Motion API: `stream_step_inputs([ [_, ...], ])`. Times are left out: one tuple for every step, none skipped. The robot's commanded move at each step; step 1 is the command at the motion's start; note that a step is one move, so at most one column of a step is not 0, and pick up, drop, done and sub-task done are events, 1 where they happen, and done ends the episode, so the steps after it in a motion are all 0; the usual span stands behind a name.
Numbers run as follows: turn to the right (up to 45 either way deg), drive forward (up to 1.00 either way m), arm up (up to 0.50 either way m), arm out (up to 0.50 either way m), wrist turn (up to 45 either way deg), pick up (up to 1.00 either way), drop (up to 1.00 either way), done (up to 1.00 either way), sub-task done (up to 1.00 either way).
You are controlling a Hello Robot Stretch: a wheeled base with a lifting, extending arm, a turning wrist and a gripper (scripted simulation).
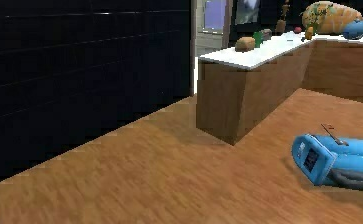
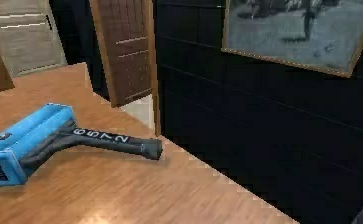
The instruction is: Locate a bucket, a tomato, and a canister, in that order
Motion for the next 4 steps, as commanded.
stream_step_inputs([
  [0.0,1.0,0.0,0.0,0.0,0.0,0.0,0.0,0.0],
  [0.0,1.0,0.0,0.0,0.0,0.0,0.0,0.0,0.0],
  [-6.0,0.0,0.0,0.0,0.0,0.0,0.0,0.0,0.0],
  [0.0,0.5,0.0,0.0,0.0,0.0,0.0,0.0,0.0],
])
